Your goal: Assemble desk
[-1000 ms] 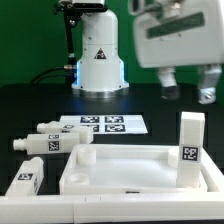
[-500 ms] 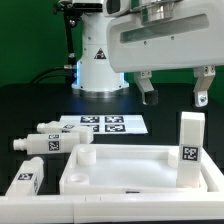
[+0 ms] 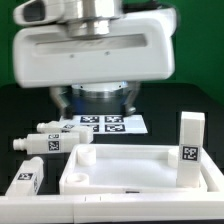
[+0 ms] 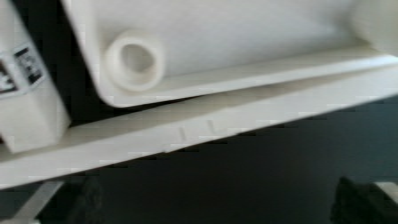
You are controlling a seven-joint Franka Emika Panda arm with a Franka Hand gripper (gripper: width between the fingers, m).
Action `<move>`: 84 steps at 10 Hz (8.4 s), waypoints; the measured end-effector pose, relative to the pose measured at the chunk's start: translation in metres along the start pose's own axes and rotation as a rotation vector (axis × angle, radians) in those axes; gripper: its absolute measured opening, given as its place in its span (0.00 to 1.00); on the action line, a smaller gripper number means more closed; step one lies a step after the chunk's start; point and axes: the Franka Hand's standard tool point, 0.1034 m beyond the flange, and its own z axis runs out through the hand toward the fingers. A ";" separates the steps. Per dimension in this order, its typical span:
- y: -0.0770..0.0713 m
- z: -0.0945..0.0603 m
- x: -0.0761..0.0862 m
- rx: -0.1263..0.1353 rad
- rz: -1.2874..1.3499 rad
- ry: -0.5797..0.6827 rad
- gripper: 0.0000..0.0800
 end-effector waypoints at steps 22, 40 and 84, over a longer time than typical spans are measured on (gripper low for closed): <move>0.116 0.095 -0.051 -0.043 -0.091 -0.172 0.36; -0.027 0.015 -0.172 -0.005 0.117 -0.156 0.36; -0.063 0.066 -0.242 0.058 0.318 -1.021 0.81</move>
Offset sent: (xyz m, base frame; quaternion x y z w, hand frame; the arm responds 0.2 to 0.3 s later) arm 0.0000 0.0000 0.0000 0.0000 0.0000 -0.1938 0.9810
